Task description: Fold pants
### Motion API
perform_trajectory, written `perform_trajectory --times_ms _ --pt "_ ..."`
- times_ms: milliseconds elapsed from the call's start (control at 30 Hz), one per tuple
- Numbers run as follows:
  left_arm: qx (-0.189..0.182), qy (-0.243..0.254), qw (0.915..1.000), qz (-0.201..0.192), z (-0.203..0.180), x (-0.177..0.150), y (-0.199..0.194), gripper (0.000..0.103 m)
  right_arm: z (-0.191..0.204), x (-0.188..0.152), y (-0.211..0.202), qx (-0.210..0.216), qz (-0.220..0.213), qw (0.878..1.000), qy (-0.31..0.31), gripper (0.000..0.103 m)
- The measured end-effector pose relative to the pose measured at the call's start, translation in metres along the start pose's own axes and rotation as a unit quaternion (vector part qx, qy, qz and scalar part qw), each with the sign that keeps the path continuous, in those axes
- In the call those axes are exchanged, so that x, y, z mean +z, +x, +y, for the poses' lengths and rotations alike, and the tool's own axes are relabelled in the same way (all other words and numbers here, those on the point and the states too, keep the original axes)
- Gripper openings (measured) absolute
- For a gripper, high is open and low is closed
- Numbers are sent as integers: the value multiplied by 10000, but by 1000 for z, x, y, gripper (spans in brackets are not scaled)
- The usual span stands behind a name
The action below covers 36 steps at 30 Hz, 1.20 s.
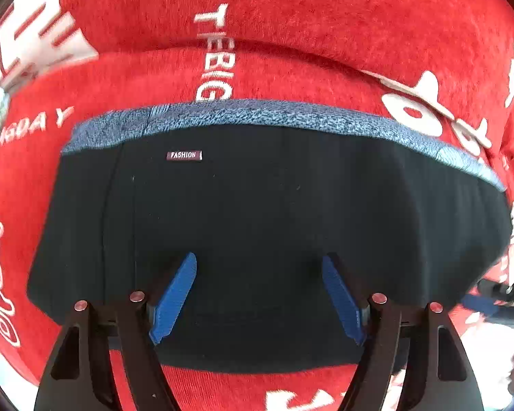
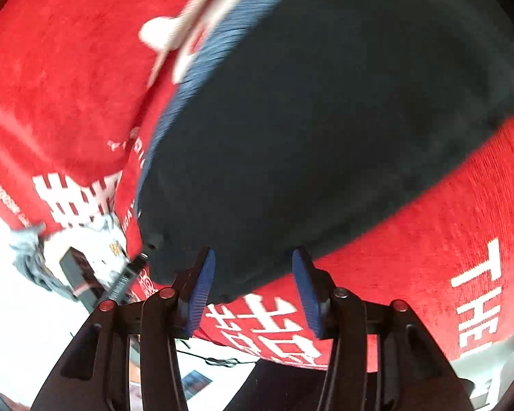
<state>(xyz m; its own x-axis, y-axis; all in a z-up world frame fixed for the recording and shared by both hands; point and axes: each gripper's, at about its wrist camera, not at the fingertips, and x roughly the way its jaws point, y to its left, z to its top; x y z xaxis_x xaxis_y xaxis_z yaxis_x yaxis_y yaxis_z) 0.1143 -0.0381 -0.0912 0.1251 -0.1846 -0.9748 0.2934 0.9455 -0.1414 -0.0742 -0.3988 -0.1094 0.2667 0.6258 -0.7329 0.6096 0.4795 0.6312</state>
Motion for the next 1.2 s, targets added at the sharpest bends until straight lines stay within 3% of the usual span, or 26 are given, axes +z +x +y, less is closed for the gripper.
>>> perform_trajectory --times_ms 67,233,300,400,467,567,600,700,833,867,1000,1067,1100,1133,1200 --pt "159 241 9996 36 -7 -2 3 77 -9 2 3 162 -96 9998 55 52" --pt "118 249 9995 129 -7 4 7 77 -12 4 13 443 -254 9987 81 51" --pt "150 293 9994 125 -7 4 7 77 -10 6 16 326 -266 9991 60 7" --pt "138 290 9994 117 -9 1 7 77 4 5 5 334 -405 9984 -212 7" --pt "90 238 9996 86 -7 -3 3 77 7 -5 -7 97 -497 9969 -594 7" --pt "206 359 9991 53 -11 -7 3 77 -15 -7 8 -397 -304 9973 -530 8" --pt "284 436 9986 78 -14 -7 3 77 -19 -6 9 -289 -278 9980 -497 8" --pt "297 348 9987 227 -14 -4 -3 77 -21 -6 -9 -251 -290 9983 -429 22" --pt "79 269 9996 94 -31 3 -21 77 -42 2 -72 -239 -998 9944 -268 44" --pt "10 278 9996 59 -37 4 -25 77 -52 6 -85 -216 -1164 9929 -127 46" --pt "-333 521 9980 86 -87 2 -19 77 -91 35 -114 56 -1593 9856 555 46" --pt "-340 546 9976 257 -100 -4 -6 77 -105 45 -107 218 -1533 9842 854 45" --pt "-335 483 9974 420 -104 -9 5 77 -108 49 -105 279 -1503 9836 961 40" --pt "-306 420 9972 533 -104 -15 12 77 -110 53 -101 336 -1443 9833 1054 14" --pt "-172 545 9978 347 -107 -24 13 77 -102 54 -102 190 -1481 9852 844 9"
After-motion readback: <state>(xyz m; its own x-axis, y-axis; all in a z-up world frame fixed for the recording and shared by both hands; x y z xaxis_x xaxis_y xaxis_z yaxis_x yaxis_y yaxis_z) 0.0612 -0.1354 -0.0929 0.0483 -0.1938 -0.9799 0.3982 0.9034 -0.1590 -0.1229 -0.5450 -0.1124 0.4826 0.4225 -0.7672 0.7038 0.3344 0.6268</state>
